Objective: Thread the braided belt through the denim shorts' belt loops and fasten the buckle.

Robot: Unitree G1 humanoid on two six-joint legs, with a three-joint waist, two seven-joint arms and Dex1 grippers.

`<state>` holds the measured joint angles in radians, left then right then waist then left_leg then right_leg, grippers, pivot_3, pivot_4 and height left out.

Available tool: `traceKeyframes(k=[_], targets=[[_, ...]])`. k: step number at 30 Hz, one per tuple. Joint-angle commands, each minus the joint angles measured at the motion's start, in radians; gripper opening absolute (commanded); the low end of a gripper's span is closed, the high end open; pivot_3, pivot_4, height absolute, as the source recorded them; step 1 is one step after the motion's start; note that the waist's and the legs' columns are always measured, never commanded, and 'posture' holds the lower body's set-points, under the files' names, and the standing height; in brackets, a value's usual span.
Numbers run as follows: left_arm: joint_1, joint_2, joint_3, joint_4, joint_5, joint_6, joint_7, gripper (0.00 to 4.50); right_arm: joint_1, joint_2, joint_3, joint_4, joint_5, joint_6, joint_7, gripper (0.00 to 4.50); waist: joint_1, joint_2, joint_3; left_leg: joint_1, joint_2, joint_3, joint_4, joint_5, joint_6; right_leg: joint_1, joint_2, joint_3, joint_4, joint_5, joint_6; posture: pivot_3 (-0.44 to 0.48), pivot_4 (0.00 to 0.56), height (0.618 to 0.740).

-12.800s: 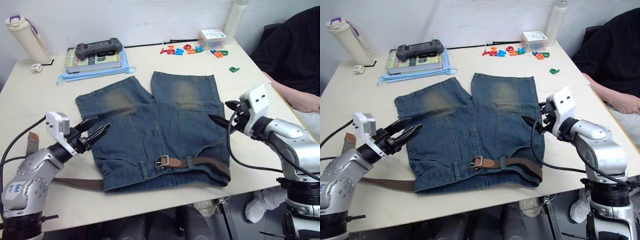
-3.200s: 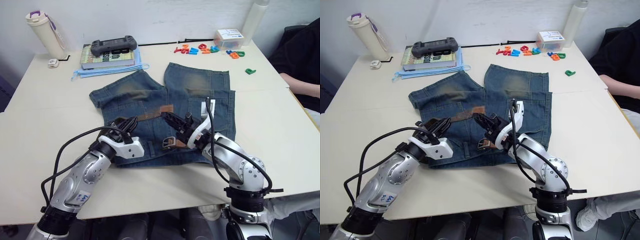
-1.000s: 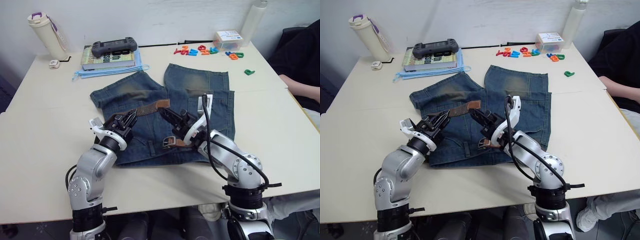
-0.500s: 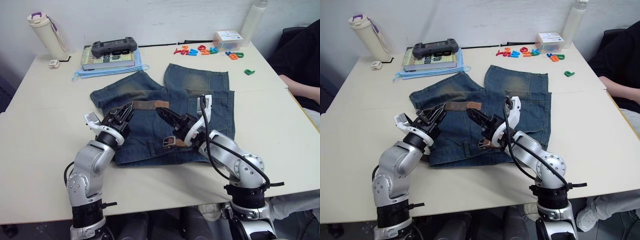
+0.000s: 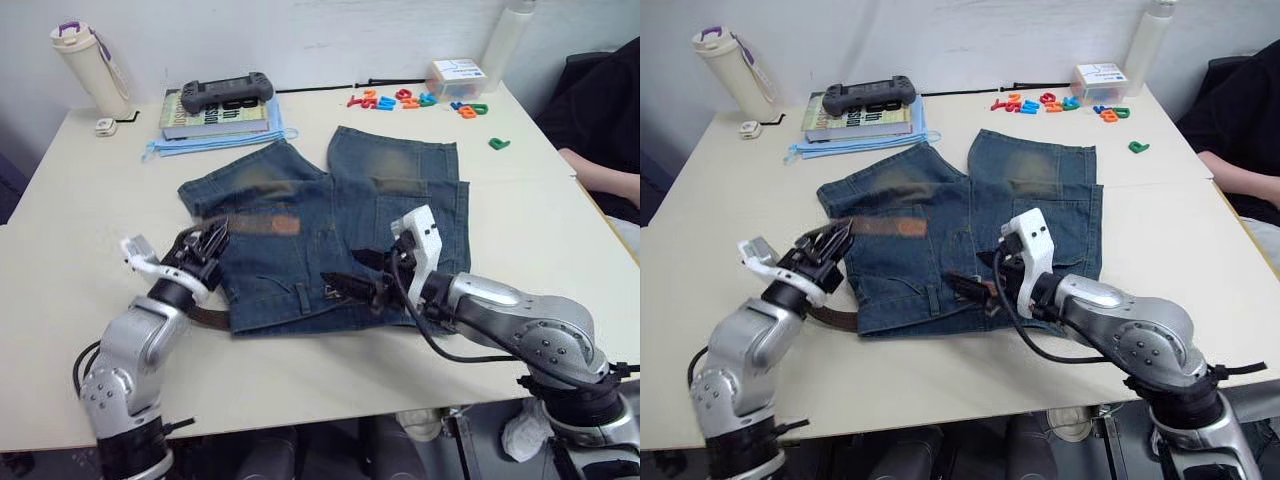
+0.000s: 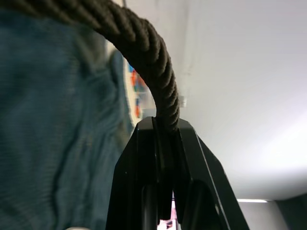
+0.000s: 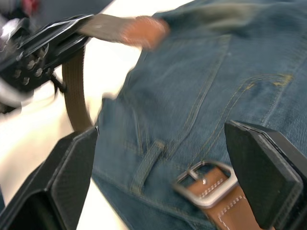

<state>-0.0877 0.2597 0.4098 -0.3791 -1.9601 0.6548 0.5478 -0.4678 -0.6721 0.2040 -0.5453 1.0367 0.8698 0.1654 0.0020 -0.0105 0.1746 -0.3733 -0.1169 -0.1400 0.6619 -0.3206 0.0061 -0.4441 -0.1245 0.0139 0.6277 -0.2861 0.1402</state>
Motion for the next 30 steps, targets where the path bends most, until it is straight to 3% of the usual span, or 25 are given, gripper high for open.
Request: traceKeyframes(k=[1, 4, 7, 14, 15, 21, 30], targets=[[0.091, 0.099, -0.013, -0.027, -0.012, 0.103, -0.097, 0.00, -0.021, -0.073, 0.109, -0.064, -0.248, -0.111, 0.179, 4.48, 0.004, 0.000, 0.000, 0.000, 0.000, 0.000, 0.000, 0.000, 0.000, 0.000, 0.000, 0.000, 0.000, 0.000, 0.000, 0.000, 0.150, 0.707], [0.154, 0.124, -0.009, 0.004, -0.012, 0.108, -0.139, 0.00, -0.001, -0.065, 0.099, -0.051, -0.297, -0.146, 0.235, 4.48, 0.021, -0.001, 0.000, 0.000, 0.000, 0.000, 0.001, 0.000, 0.000, 0.001, 0.000, 0.000, -0.001, 0.000, 0.000, 0.000, 0.150, 0.707], [0.188, 0.159, -0.016, 0.027, -0.010, 0.108, -0.168, 0.00, 0.019, -0.065, 0.079, -0.045, -0.348, -0.174, 0.288, 3.75, 0.025, -0.001, 0.001, 0.000, 0.001, 0.000, 0.001, 0.000, 0.000, 0.001, -0.004, 0.000, -0.002, 0.001, -0.002, 0.000, 0.150, 0.707], [0.199, 0.182, -0.074, 0.041, 0.036, 0.103, -0.225, 0.00, 0.078, -0.115, 0.048, -0.045, -0.424, -0.224, 0.449, 0.34, 0.029, -0.002, 0.001, -0.001, 0.001, 0.000, 0.000, -0.001, 0.001, 0.003, -0.005, -0.002, -0.006, 0.002, -0.002, 0.000, 0.150, 0.707], [0.199, 0.179, -0.082, 0.042, 0.042, 0.097, -0.221, 0.00, 0.081, -0.115, 0.045, -0.046, -0.430, -0.225, 0.463, 0.03, 0.027, -0.002, 0.001, -0.001, 0.001, 0.000, 0.000, -0.002, 0.001, 0.003, -0.005, -0.002, -0.006, 0.002, -0.002, 0.000, 0.150, 0.707], [0.173, 0.146, -0.144, 0.046, 0.087, 0.073, -0.209, 0.00, 0.102, -0.112, 0.004, -0.059, -0.452, -0.214, 0.507, 0.03, 0.027, -0.002, 0.001, -0.001, 0.003, 0.000, 0.000, -0.002, 0.001, 0.003, -0.004, -0.003, -0.007, 0.002, -0.002, 0.000, 0.150, 0.707], [0.184, 0.162, -0.137, 0.019, 0.085, 0.040, -0.161, 0.00, 0.114, -0.101, -0.056, -0.067, -0.444, -0.178, 0.534, 0.03, 0.026, -0.003, 0.002, -0.001, 0.003, 0.000, 0.000, -0.003, 0.001, 0.003, -0.004, -0.003, -0.007, 0.002, -0.002, 0.000, 0.150, 0.707]])
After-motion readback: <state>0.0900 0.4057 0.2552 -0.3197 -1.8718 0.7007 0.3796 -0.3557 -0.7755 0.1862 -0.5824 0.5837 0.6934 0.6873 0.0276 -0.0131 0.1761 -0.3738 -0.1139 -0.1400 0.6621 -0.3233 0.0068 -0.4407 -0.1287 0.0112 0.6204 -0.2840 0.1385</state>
